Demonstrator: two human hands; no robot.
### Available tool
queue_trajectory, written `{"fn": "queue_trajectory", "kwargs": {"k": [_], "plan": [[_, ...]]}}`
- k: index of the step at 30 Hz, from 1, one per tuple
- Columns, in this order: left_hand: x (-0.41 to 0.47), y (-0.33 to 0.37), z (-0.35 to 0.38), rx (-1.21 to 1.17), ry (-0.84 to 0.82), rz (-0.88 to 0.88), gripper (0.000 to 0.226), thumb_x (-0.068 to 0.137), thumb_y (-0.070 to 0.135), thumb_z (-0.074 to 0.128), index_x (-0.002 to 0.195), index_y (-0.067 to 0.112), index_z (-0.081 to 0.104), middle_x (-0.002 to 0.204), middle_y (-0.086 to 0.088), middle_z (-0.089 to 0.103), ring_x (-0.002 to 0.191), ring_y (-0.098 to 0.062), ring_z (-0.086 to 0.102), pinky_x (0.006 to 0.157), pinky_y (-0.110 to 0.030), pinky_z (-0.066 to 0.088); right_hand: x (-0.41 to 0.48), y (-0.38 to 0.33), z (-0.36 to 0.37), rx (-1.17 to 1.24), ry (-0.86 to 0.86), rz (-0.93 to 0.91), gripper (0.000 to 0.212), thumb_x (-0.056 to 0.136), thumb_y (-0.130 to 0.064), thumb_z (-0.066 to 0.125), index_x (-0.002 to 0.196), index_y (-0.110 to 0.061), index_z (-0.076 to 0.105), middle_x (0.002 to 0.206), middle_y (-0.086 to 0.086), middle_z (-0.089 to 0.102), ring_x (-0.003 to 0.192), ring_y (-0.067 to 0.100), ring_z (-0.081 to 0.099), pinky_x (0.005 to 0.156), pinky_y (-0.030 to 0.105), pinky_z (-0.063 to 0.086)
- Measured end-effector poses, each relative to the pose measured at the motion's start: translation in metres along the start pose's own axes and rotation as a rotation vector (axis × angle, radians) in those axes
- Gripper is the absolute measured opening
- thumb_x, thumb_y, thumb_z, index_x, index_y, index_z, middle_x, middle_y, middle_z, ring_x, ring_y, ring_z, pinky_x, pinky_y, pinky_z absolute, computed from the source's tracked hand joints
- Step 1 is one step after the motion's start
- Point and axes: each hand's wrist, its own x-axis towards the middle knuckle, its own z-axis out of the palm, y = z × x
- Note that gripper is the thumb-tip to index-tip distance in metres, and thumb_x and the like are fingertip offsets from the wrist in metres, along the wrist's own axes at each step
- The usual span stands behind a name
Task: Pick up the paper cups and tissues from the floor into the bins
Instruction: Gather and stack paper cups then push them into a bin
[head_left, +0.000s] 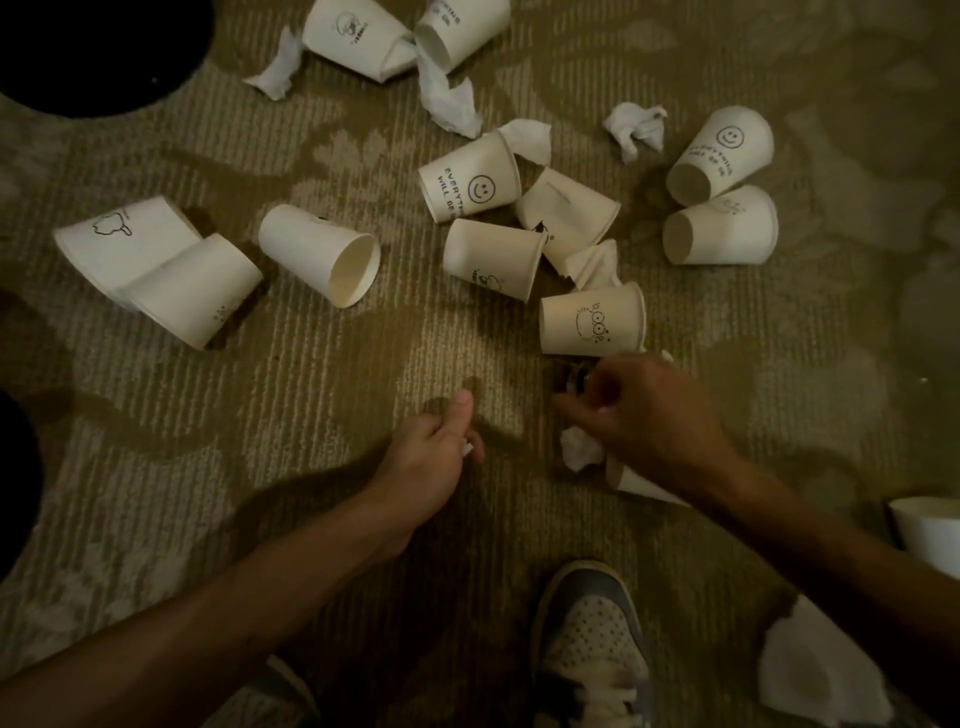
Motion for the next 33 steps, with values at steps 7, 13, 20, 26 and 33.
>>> {"fn": "queue_trajectory", "kwargs": {"k": [7,13,20,26,33], "plan": [[0.006,0.015,0.007,-0.005,-0.012,-0.019,0.066,0.1,0.06,0.026,0.065,0.016,0.061,0.066,-0.001,0.049,0.066,-0.017,0.048,0.062,-0.031,0.039,0.015,0.041,-0.002,-0.133,-0.128,0.359,0.086,0.071,-0.056,0.079,0.134,-0.008,0.047,0.136,0.015,0.048,0.118,0.027,0.049,0.09,0.034,0.046],[0.006,0.012,0.001,-0.048,-0.03,-0.035,0.067,0.099,0.061,0.027,0.071,0.017,0.071,0.065,0.002,0.051,0.062,-0.017,0.049,0.064,-0.031,0.039,0.02,0.037,-0.009,-0.098,-0.206,0.299,0.027,0.079,-0.027,0.08,0.096,-0.01,0.069,0.083,0.0,0.063,0.068,0.008,0.057,0.058,0.024,0.05],[0.002,0.012,0.006,-0.196,-0.054,-0.023,0.061,0.097,0.063,0.032,0.09,0.022,0.077,0.082,-0.005,0.058,0.074,-0.016,0.057,0.063,-0.028,0.048,0.016,0.024,-0.024,0.159,-0.345,0.247,0.016,0.079,-0.036,0.077,0.082,-0.026,0.065,0.071,-0.009,0.065,0.063,0.0,0.062,0.048,0.011,0.04],[-0.005,0.009,0.012,-0.277,-0.084,-0.063,0.056,0.094,0.068,0.034,0.099,0.03,0.075,0.102,0.006,0.072,0.099,-0.013,0.065,0.086,-0.034,0.049,0.0,-0.008,-0.026,0.418,-0.648,0.27,0.046,0.061,-0.052,0.075,0.085,-0.013,0.074,0.066,-0.001,0.068,0.053,0.004,0.057,0.045,0.015,0.042],[-0.022,0.009,0.008,-0.504,-0.194,-0.16,0.061,0.091,0.069,0.036,0.08,0.03,0.081,0.095,0.003,0.078,0.091,-0.011,0.073,0.086,-0.033,0.051,-0.017,-0.042,0.001,0.569,-0.475,0.07,0.024,0.074,-0.045,0.07,0.085,-0.024,0.077,0.08,-0.008,0.075,0.072,0.006,0.07,0.06,0.019,0.055]]}}
